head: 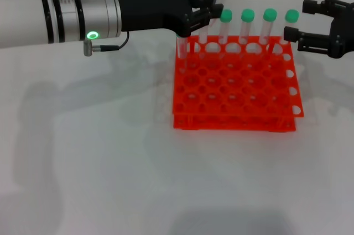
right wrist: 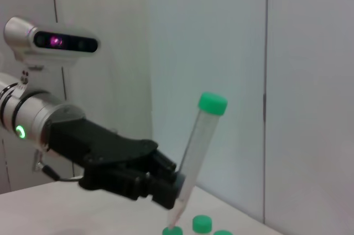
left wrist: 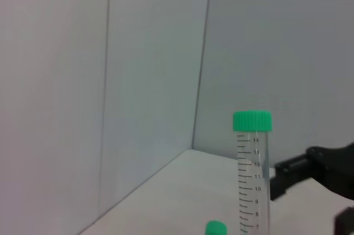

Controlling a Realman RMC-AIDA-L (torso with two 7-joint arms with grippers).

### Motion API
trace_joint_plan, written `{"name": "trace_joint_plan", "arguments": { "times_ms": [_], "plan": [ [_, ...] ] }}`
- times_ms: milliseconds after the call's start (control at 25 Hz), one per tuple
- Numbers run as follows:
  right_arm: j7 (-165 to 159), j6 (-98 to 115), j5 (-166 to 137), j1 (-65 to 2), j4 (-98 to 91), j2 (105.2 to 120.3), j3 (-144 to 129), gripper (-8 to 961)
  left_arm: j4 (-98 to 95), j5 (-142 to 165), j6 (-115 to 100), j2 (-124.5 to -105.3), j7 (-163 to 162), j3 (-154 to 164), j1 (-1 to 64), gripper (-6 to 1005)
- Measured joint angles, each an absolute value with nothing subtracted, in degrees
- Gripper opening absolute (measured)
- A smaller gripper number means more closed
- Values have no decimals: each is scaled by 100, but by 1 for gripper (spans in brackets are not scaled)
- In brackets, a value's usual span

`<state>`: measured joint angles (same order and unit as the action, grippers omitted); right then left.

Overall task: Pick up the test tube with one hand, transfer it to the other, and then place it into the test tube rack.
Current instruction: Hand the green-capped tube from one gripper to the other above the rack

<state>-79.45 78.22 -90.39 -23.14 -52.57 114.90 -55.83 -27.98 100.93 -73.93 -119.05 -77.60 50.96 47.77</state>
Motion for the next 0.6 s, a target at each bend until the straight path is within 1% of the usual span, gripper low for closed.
{"name": "trace_joint_plan", "arguments": {
  "times_ms": [600],
  "plan": [
    [-7977, 7851, -8974, -2398, -5405, 11489, -5495, 754, -2732, 10091, -7637, -11909, -7675, 5106, 4737, 193]
  ]
}}
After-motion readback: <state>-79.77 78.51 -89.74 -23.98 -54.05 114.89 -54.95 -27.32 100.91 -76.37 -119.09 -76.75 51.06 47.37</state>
